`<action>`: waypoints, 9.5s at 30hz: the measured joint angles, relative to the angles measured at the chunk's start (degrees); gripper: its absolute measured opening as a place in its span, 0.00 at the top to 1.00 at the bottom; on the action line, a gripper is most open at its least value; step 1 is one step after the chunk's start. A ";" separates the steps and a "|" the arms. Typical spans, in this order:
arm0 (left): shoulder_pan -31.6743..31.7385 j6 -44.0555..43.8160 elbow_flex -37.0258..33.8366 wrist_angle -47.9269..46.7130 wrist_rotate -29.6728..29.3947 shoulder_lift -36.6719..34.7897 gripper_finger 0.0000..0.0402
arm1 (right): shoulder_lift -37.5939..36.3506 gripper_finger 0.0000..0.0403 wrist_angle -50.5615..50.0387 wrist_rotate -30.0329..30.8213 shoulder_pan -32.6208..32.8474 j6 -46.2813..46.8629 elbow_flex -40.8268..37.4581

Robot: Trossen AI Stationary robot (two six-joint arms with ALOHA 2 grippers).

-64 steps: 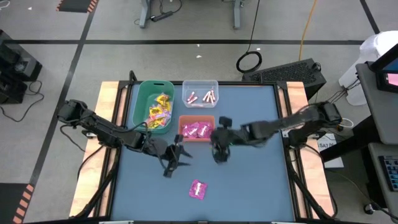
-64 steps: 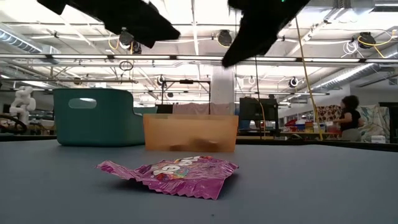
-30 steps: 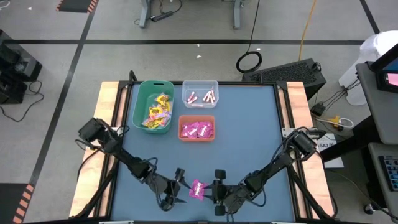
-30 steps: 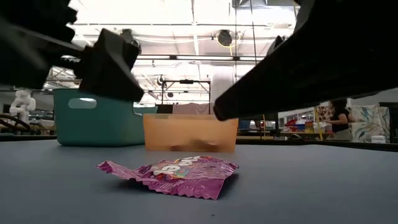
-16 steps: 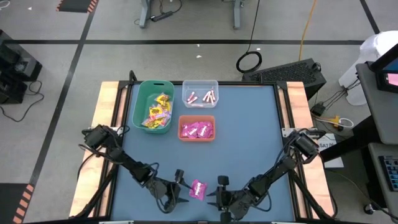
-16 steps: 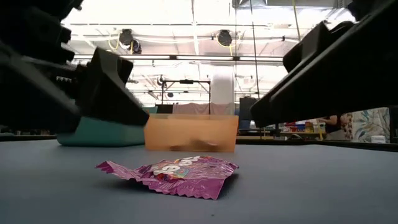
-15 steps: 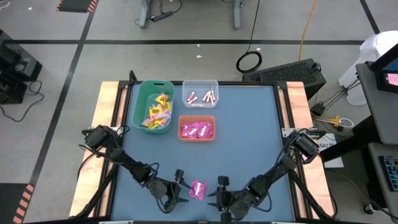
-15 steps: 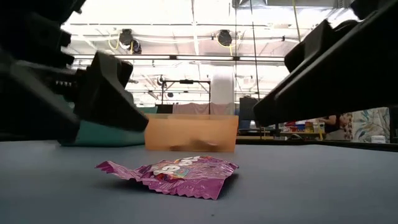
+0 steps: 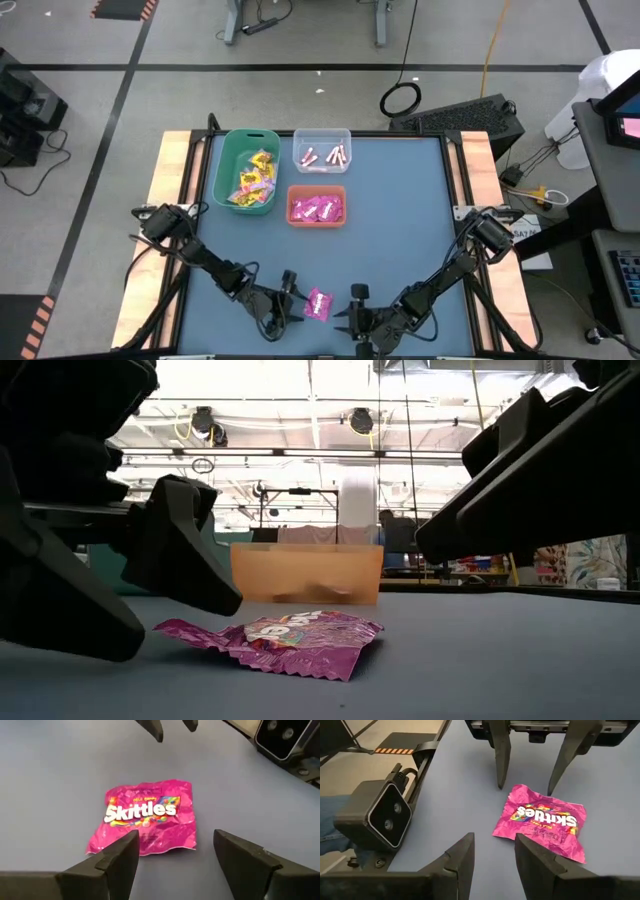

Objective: Sort candy
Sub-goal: Put the violet candy into the orange bin

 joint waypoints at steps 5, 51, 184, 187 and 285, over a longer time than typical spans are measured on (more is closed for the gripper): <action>0.04 -1.33 0.02 0.69 0.00 0.39 0.36 | 0.00 0.68 -0.03 0.06 -0.01 -0.05 0.00; 6.36 -5.83 0.00 2.03 4.87 0.35 0.80 | 2.52 0.36 -9.56 4.13 -1.54 19.51 0.13; 5.22 -4.90 -0.02 -4.64 1.60 -11.91 0.79 | -3.02 1.00 -12.76 -2.57 -7.55 11.53 -0.15; 5.29 -2.49 -0.02 -5.07 -1.82 -12.86 0.79 | -5.98 1.00 -16.67 -0.80 -7.53 8.53 -0.11; 15.74 5.21 -0.04 -16.63 -4.33 -26.84 0.79 | -44.05 1.00 -49.33 27.10 -8.59 -1.66 -0.73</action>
